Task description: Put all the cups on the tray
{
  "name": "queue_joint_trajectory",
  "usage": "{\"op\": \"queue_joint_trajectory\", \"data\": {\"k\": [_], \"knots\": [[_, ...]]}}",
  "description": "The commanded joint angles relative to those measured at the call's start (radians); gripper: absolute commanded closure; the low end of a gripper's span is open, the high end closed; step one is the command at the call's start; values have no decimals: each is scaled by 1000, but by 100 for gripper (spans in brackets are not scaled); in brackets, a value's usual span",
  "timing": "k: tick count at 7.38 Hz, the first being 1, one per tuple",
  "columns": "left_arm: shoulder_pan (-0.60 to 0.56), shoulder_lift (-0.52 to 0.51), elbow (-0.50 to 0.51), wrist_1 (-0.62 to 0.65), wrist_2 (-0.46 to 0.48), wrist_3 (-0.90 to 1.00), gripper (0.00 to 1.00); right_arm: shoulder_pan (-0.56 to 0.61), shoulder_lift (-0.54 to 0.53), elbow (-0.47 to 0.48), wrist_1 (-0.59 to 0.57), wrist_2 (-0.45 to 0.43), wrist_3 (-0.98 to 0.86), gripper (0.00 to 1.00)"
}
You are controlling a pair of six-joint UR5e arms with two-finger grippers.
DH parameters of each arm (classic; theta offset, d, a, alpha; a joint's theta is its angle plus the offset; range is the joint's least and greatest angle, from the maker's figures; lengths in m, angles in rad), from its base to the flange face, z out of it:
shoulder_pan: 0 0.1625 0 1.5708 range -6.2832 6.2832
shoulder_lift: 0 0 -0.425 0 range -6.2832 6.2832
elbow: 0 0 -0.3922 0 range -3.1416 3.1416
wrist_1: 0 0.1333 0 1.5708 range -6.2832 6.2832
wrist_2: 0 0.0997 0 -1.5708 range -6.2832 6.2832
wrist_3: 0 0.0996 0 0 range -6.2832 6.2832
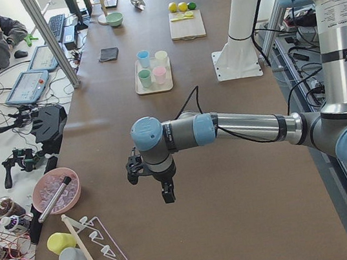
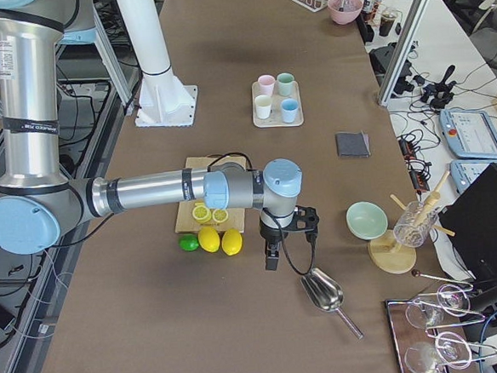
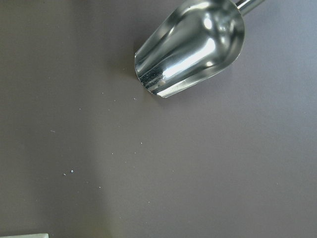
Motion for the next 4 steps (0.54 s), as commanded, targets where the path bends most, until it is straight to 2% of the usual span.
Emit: {"op": "queue_joint_trajectory", "data": {"k": [1, 4], "knots": [[0, -1, -2, 0, 0, 0, 2, 0, -10, 15, 1, 22, -2, 0], [0, -1, -6, 0, 0, 0, 2, 0, -12, 15, 1, 24, -2, 0]]}}
